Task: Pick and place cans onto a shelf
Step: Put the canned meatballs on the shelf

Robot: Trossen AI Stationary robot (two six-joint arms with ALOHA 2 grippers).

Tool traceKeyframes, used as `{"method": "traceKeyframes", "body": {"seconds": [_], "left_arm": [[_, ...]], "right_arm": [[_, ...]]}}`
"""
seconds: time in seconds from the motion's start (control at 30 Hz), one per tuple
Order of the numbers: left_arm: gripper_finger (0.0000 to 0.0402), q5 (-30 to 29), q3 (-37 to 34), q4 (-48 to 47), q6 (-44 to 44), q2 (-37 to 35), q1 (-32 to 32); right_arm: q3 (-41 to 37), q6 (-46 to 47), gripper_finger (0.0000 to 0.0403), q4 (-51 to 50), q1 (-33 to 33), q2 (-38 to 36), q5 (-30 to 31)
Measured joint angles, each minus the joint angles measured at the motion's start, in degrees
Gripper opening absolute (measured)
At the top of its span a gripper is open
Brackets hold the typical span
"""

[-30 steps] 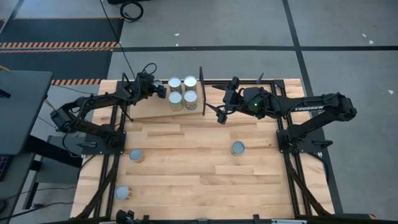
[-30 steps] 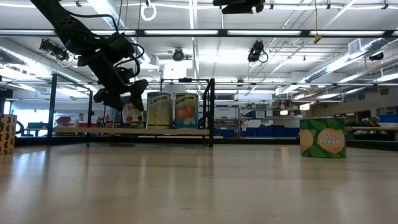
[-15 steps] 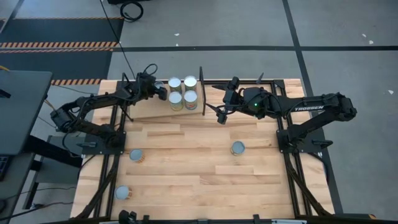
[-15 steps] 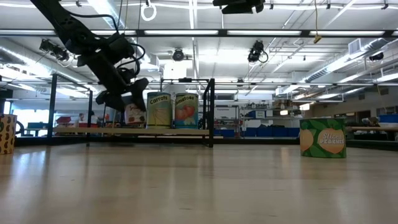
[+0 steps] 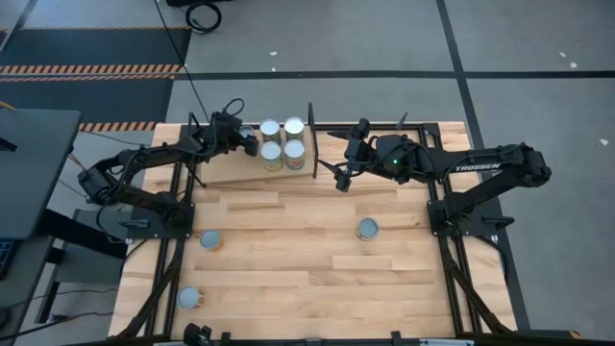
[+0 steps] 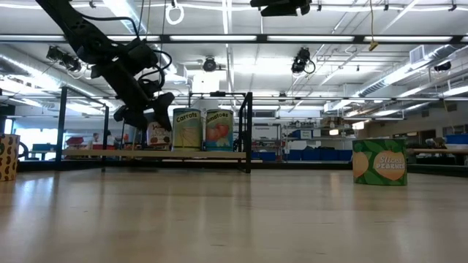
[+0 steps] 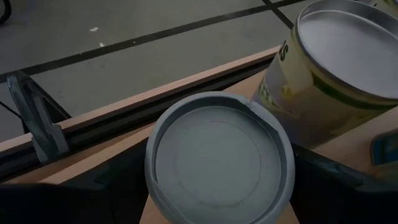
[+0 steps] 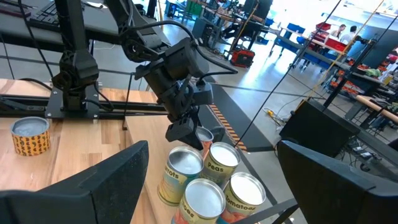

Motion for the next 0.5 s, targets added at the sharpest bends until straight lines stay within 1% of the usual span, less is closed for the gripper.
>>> {"method": "traceKeyframes", "body": {"seconds": [0.5], "left_arm": [[0.0316,0.1,0.0,1.0,-0.2,0.0,0.0]], "right_arm": [[0.0,0.0,0.0366,0.0,0.0,0.0,0.0]]}}
